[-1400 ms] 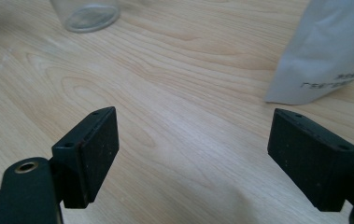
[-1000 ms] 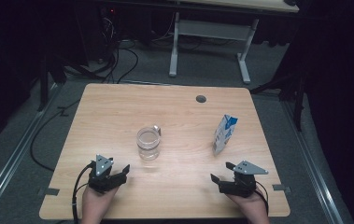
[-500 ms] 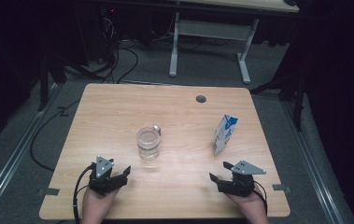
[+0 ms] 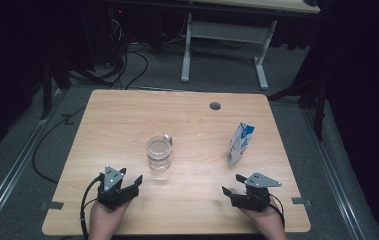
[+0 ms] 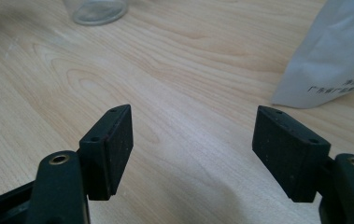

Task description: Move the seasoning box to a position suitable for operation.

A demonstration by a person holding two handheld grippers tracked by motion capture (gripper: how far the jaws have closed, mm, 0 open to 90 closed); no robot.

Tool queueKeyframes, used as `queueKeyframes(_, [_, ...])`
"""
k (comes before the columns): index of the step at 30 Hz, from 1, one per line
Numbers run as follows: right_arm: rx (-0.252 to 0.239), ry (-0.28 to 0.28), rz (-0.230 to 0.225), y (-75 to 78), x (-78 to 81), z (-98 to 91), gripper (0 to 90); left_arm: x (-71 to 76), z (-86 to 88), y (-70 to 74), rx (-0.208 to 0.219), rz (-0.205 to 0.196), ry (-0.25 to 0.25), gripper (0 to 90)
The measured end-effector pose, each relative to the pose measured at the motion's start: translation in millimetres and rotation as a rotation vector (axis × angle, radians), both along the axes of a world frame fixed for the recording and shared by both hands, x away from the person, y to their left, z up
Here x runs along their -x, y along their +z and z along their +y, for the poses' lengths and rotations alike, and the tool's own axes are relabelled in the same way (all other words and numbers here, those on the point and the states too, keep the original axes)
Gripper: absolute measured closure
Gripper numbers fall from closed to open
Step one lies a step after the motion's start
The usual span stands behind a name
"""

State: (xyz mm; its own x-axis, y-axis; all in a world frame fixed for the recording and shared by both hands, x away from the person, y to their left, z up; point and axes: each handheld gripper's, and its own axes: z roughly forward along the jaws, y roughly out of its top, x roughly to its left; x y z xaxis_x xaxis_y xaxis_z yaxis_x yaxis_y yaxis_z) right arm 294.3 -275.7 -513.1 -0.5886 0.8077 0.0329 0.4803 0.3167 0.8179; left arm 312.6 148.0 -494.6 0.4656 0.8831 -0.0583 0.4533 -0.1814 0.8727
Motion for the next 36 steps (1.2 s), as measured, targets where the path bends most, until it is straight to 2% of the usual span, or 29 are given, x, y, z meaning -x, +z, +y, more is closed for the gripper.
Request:
queueKeyframes(2, [0.006,0.009,0.009,-2.2,-0.4,0.8,30.1,-3.4,-4.6,4.9,-0.005,-0.001,-0.001,38.3])
queueKeyframes(4, [0.011,0.013,0.014,-3.3,-1.4,1.2,30.5,-7.3,-7.1,8.8,0.022,0.017,-0.004,41.1])
queueKeyframes(5, [0.011,0.013,0.014,-3.3,-1.4,1.2,30.5,-7.3,-7.1,8.8,0.022,0.017,-0.004,42.3])
queueKeyframes(10, [0.008,0.023,0.019,-4.2,-0.8,2.9,30.7,-16.9,-6.4,23.8,0.039,-0.002,0.0,45.7])
queueKeyframes(15, [0.012,0.027,0.025,-5.1,-0.6,4.6,30.5,-24.0,-7.0,30.7,0.04,-0.013,0.0,47.2])
queueKeyframes(18, [0.006,0.02,0.022,-4.2,-0.7,4.1,30.2,-30.0,-11.9,38.0,0.067,-0.016,-0.016,49.2])
queueKeyframes(21, [0.003,0.017,0.02,-4.1,-0.9,3.3,30.2,-34.0,-18.0,45.2,0.044,-0.043,-0.025,49.7])
queueKeyframes(25, [0.001,0.021,0.021,-4.6,-1.4,3.5,30.2,-39.0,-25.1,52.7,0.028,-0.048,-0.028,50.8])
queueKeyframes(26, [0.001,0.023,0.022,-4.8,-1.5,3.8,30.2,-43.3,-29.8,57.7,0.017,-0.065,-0.02,50.9])
queueKeyframes(27, [0.001,0.023,0.022,-4.8,-1.5,3.8,30.2,-43.3,-29.8,57.7,0.017,-0.065,-0.02,51.0])
queueKeyframes(30, [0.001,0.027,0.025,-5.2,-1.5,4.6,30.1,-56.9,-36.8,65.8,0.015,-0.06,-0.025,54.7])
queueKeyframes(33, [0.005,0.028,0.024,-5.5,-1.7,4.9,30.0,-69.5,-39.7,69.1,0.034,-0.038,-0.03,58.4])
queueKeyframes(35, [0.006,0.027,0.028,-5.7,-1.9,5.2,29.9,-77.5,-42.7,69.6,0.026,-0.035,-0.032,60.2])
queueKeyframes(36, [0.007,0.028,0.027,-5.9,-2.1,5.3,29.9,-80.8,-45.1,69.5,0.023,-0.019,-0.031,61.8])
